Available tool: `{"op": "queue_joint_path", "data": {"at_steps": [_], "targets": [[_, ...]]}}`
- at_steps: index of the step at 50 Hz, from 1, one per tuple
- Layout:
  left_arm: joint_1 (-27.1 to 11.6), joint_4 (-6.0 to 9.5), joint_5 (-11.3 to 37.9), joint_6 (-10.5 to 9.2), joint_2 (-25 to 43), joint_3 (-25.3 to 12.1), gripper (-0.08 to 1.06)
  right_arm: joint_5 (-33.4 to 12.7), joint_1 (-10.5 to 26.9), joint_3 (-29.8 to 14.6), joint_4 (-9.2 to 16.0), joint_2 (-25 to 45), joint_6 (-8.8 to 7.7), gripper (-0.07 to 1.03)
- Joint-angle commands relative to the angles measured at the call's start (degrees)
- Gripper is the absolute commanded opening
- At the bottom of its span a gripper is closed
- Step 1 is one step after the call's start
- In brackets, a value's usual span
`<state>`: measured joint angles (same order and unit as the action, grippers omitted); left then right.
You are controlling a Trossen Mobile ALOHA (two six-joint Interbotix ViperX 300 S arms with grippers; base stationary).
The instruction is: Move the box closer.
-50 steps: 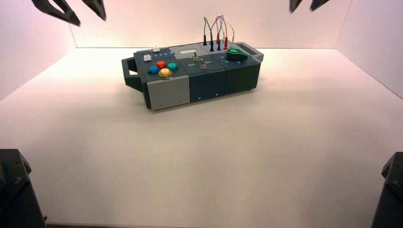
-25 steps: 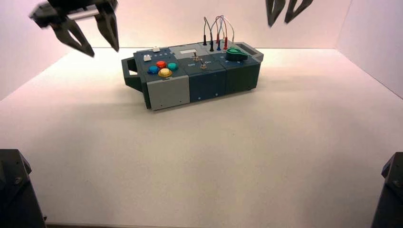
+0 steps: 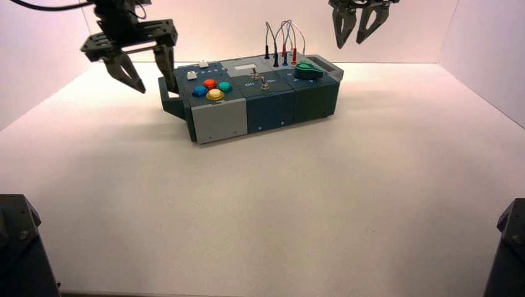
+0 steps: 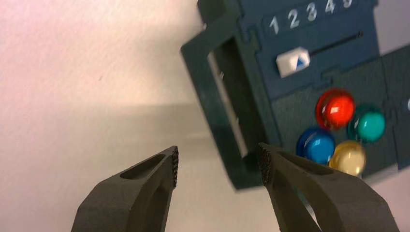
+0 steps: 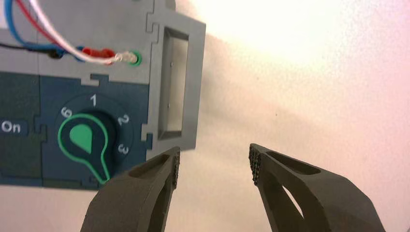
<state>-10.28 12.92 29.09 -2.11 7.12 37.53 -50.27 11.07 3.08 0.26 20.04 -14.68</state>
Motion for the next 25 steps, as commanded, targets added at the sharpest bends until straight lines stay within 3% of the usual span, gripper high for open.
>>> {"op": "queue_joint_path", "data": {"at_steps": [1,25], "targets": [[-0.09,-0.26,-2.20,-1.05,0.88,-1.93,0.84,0.00,0.35,-3.43,0.18,-0.35,-0.44,0.74],[-0.09,-0.62,-3.43,-1.67,3.87,-2.02,0.84,-1.05,0.62,-7.56,0.09,4.31,-1.85,0.74]]}}
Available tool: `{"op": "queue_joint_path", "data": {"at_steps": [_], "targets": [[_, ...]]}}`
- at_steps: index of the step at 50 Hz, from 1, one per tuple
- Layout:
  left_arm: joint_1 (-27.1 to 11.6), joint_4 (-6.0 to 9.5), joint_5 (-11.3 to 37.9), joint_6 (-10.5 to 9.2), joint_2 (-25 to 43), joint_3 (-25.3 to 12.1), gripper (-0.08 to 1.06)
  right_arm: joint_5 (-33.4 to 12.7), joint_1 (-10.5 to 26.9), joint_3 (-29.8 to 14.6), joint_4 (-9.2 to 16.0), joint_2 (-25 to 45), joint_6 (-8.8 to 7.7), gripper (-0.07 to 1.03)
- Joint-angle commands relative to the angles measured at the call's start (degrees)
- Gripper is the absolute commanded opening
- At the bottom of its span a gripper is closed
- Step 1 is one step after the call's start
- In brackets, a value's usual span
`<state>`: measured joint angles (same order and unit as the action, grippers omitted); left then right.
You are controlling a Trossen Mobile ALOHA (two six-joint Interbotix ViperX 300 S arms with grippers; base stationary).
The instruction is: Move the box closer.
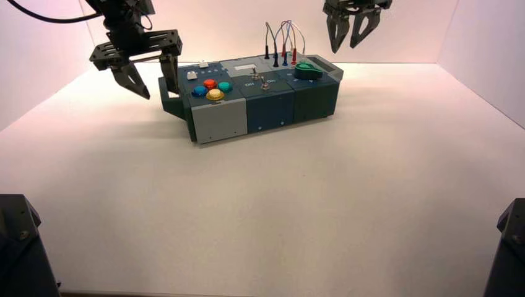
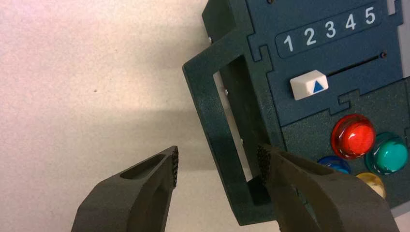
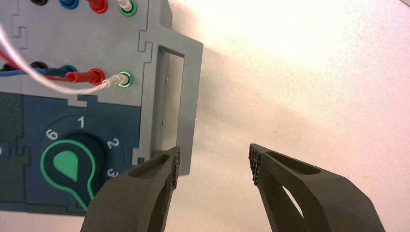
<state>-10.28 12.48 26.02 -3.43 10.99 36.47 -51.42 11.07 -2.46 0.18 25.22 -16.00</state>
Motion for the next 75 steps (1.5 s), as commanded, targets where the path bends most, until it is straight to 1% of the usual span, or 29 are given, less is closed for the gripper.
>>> {"op": "queue_joint_path", "data": {"at_steps": [1,8,12,17,23,34,43,50,57,64,68,71,75], "targets": [[-0.09,-0.18,-0.26,-0.44,0.09,-0.88,0.84,0.00,0.70,-1.93,0.09,-0.79,-0.53,0.74],[-0.18,-0.18,-0.26,-0.53,0.09,0.18,0.83,0.09,1.49,-2.02,0.18,-0.44,-1.67,0.74],[-0.09,-0.18,-0.35,-0.53,-0.09,0.44,0.83,0.18,2.02,-2.37,0.09,-0.09,-1.85,0.74],[-0.09,-0.18,-0.44,-0.53,0.09,0.35,0.83,0.35,2.11,-2.64,-0.18,0.79,-1.85,0.74],[-0.09,-0.18,-0.44,-0.53,0.35,0.44,0.83,1.41,2.11,-2.11,-0.26,2.29,-1.32,0.74],[-0.09,-0.35,-0.62,-0.44,0.62,0.53,0.83,2.55,2.11,-1.85,-1.05,4.31,-1.23,0.74],[-0.09,-0.35,-0.53,-0.26,0.53,0.88,0.83,2.72,1.93,-0.09,-1.14,4.57,-1.23,0.74],[-0.09,-0.70,-0.18,0.09,0.44,1.23,0.83,2.90,1.67,3.08,-1.32,3.43,-1.14,0.74],[-0.09,-0.97,0.09,0.70,0.18,1.93,0.80,3.78,1.58,8.09,-1.76,0.53,-1.05,0.74],[-0.44,-1.05,0.79,0.97,0.09,2.55,0.68,4.75,1.58,12.48,-1.93,-2.11,-0.79,0.74],[-0.79,-1.05,1.32,1.05,0.00,2.81,0.64,5.36,1.67,14.68,-1.93,-3.25,-0.62,0.74],[-1.23,-1.05,1.76,1.14,-0.18,3.25,0.60,6.06,1.76,17.05,-1.85,-4.48,-0.09,0.74],[-1.76,-1.23,2.20,1.41,-0.88,3.96,0.58,6.77,2.20,19.86,-1.85,-5.98,0.62,0.74]]}}
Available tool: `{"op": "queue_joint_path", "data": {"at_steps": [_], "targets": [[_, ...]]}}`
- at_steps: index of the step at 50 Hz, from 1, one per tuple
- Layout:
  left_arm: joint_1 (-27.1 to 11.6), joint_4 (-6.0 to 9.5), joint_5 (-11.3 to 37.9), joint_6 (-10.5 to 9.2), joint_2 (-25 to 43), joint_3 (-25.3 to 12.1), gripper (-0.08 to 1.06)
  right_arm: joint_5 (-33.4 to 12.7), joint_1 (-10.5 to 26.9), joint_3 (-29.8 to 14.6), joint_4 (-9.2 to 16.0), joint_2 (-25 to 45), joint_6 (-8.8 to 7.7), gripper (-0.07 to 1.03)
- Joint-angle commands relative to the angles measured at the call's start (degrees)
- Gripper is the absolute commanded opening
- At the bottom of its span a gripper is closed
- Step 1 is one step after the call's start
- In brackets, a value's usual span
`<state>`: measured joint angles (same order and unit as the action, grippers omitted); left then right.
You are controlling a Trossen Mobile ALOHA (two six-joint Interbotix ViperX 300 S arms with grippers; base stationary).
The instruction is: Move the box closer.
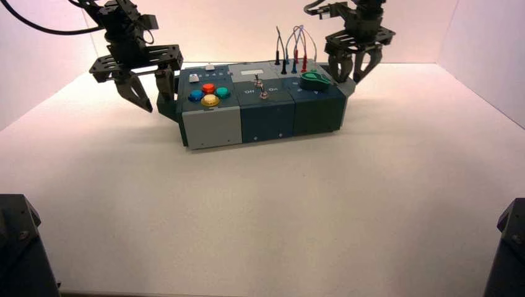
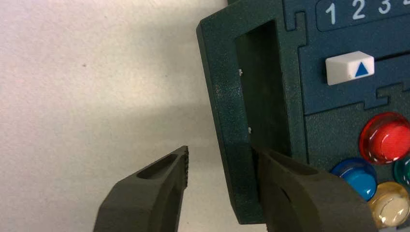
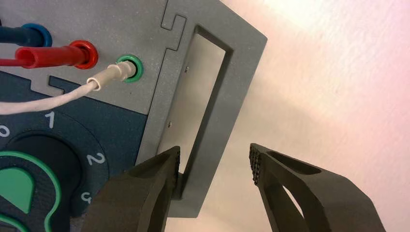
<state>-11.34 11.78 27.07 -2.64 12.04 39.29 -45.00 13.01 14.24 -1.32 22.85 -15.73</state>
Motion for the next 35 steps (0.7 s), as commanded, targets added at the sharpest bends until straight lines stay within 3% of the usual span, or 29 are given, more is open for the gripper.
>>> {"op": "queue_joint_path", "data": {"at_steps": [1,17,25,35], "targets": [[-0.70,-0.53,1.23,0.70,-2.02,1.32,0.58,0.44,0.26,3.52,-0.26,-3.78,0.35,0.74],[-1.14,-0.79,2.37,1.85,-5.19,2.37,0.58,3.43,1.05,14.85,0.09,-9.76,3.69,0.74],[-1.49,-0.97,2.99,2.11,-6.77,2.46,0.58,5.19,2.37,21.27,0.09,-13.27,7.03,0.74],[-3.16,-1.05,3.16,2.20,-7.82,4.39,0.58,7.73,2.81,27.07,0.09,-17.05,9.67,0.74]]}}
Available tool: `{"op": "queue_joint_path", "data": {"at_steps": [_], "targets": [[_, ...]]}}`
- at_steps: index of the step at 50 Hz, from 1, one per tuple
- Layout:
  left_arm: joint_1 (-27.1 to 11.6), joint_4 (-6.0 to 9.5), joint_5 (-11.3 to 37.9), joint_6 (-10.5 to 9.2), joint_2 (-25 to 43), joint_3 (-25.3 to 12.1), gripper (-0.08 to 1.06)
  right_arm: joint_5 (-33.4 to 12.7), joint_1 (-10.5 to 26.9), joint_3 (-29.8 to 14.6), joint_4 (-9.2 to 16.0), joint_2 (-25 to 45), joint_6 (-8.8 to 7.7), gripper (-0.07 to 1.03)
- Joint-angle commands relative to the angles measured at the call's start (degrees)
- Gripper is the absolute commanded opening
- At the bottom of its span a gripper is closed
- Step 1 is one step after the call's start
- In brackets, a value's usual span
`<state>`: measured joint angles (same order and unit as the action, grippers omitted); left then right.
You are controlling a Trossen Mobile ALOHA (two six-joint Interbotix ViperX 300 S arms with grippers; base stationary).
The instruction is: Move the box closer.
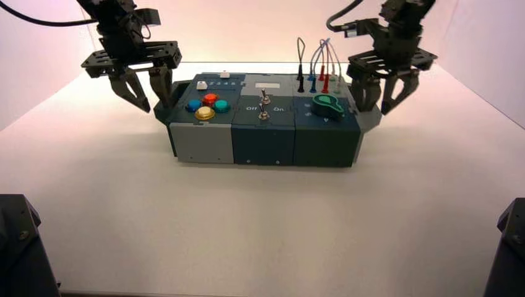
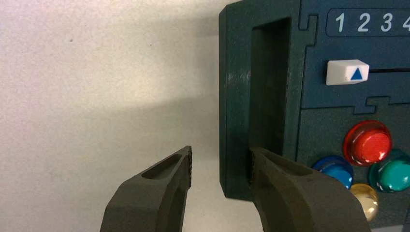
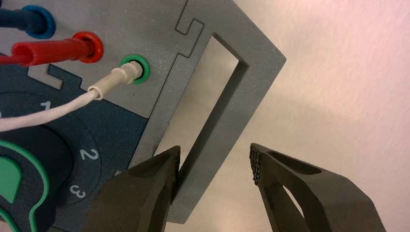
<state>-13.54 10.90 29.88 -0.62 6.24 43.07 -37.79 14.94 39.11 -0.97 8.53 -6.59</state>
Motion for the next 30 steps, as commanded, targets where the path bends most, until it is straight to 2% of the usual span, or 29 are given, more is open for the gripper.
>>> {"op": "queue_joint_path", "data": {"at_steps": [1,6,17,24,30], "targets": [[-1.05,-0.18,0.35,0.18,-2.02,1.05,0.58,0.97,0.88,2.81,-0.35,-2.99,0.79,0.74],[-1.41,-0.18,0.35,0.18,-2.02,2.37,0.58,2.11,0.97,4.75,-0.35,-3.78,1.93,0.74],[-2.11,-0.35,0.35,0.44,-2.64,6.24,0.57,3.16,1.14,6.68,-0.35,-4.39,2.81,0.74],[-2.72,-0.35,1.14,1.05,-3.16,7.38,0.46,3.60,1.05,6.59,-0.35,-4.48,2.81,0.74],[-2.99,-0.35,2.02,0.97,-4.13,8.26,0.44,3.60,1.05,6.24,-0.44,-4.57,2.99,0.74]]}}
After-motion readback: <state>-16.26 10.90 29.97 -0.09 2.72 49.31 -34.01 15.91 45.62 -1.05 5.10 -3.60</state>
